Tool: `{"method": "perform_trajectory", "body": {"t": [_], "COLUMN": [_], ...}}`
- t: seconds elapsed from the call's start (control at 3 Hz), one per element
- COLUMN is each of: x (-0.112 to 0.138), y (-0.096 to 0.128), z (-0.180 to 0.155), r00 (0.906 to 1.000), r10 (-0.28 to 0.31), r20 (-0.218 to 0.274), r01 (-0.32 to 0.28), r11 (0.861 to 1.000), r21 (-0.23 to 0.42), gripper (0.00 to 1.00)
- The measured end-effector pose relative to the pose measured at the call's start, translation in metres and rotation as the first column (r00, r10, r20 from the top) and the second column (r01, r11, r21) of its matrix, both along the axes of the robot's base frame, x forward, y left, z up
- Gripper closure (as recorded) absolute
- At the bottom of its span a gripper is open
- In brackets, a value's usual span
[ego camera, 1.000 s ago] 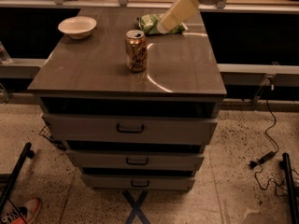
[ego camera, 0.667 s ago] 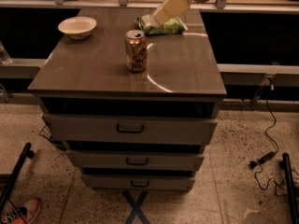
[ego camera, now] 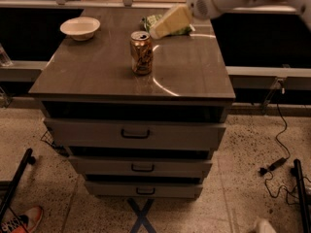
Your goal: Knock orange can over
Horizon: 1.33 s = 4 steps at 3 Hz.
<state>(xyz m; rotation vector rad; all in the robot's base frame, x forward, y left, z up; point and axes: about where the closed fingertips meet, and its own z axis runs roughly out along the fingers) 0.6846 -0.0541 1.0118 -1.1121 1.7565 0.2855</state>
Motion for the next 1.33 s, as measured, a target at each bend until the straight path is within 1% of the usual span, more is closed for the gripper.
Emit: {"method": "perform_trajectory", "body": {"t": [0.33, 0.67, 1.0, 1.33], "x": [0.012, 0.037, 0.049, 0.050], "y": [0.039, 0.064, 0.067, 0.070], "z": [-0.039, -0.070, -0.082, -0.079], "r00": [0.9992, 0.9985, 0.9959, 0.9952], "r10": [0.038, -0.009, -0.060, -0.065], "r20": [0.014, 0.054, 0.068, 0.074], "r01": [-0.039, -0.009, 0.027, 0.028], "r11": [0.988, 0.949, 0.913, 0.909], "r21": [0.150, 0.316, 0.406, 0.416], "gripper": [0.00, 0.00, 0.00, 0.00]}}
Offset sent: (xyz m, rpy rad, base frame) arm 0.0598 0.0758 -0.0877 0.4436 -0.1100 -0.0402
